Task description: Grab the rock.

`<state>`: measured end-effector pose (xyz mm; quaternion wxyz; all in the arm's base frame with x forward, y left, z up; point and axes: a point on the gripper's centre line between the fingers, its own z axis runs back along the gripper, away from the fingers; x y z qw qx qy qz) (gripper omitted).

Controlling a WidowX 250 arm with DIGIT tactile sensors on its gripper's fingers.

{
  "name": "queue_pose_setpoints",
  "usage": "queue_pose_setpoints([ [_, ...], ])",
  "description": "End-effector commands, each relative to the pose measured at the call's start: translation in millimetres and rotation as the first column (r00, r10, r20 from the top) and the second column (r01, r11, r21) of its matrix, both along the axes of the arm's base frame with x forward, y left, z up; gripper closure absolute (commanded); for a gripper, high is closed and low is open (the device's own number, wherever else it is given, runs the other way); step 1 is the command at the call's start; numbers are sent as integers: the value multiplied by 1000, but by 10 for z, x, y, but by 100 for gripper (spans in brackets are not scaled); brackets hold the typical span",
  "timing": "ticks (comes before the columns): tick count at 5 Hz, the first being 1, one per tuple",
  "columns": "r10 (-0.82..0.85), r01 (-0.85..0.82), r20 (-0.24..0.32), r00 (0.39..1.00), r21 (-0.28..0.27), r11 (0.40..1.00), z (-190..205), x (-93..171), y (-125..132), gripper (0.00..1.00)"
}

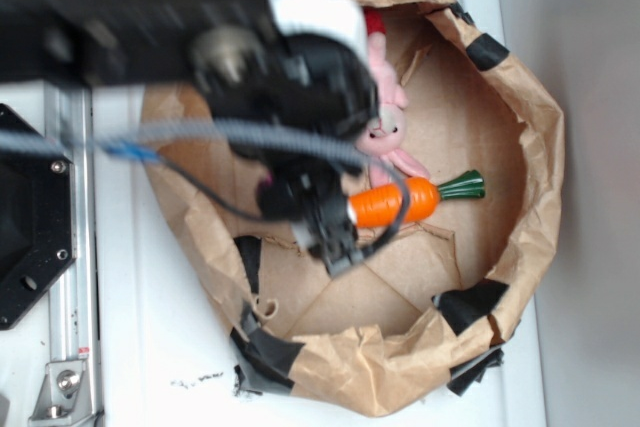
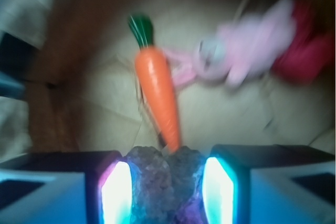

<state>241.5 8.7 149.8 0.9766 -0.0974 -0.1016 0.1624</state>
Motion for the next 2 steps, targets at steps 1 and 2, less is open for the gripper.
queue_pose_setpoints([
  [1,-217,181,183,959,195,964,596,-191,-69,100],
  [2,-209,185,154,966,156,970,550,-225,-1,100],
])
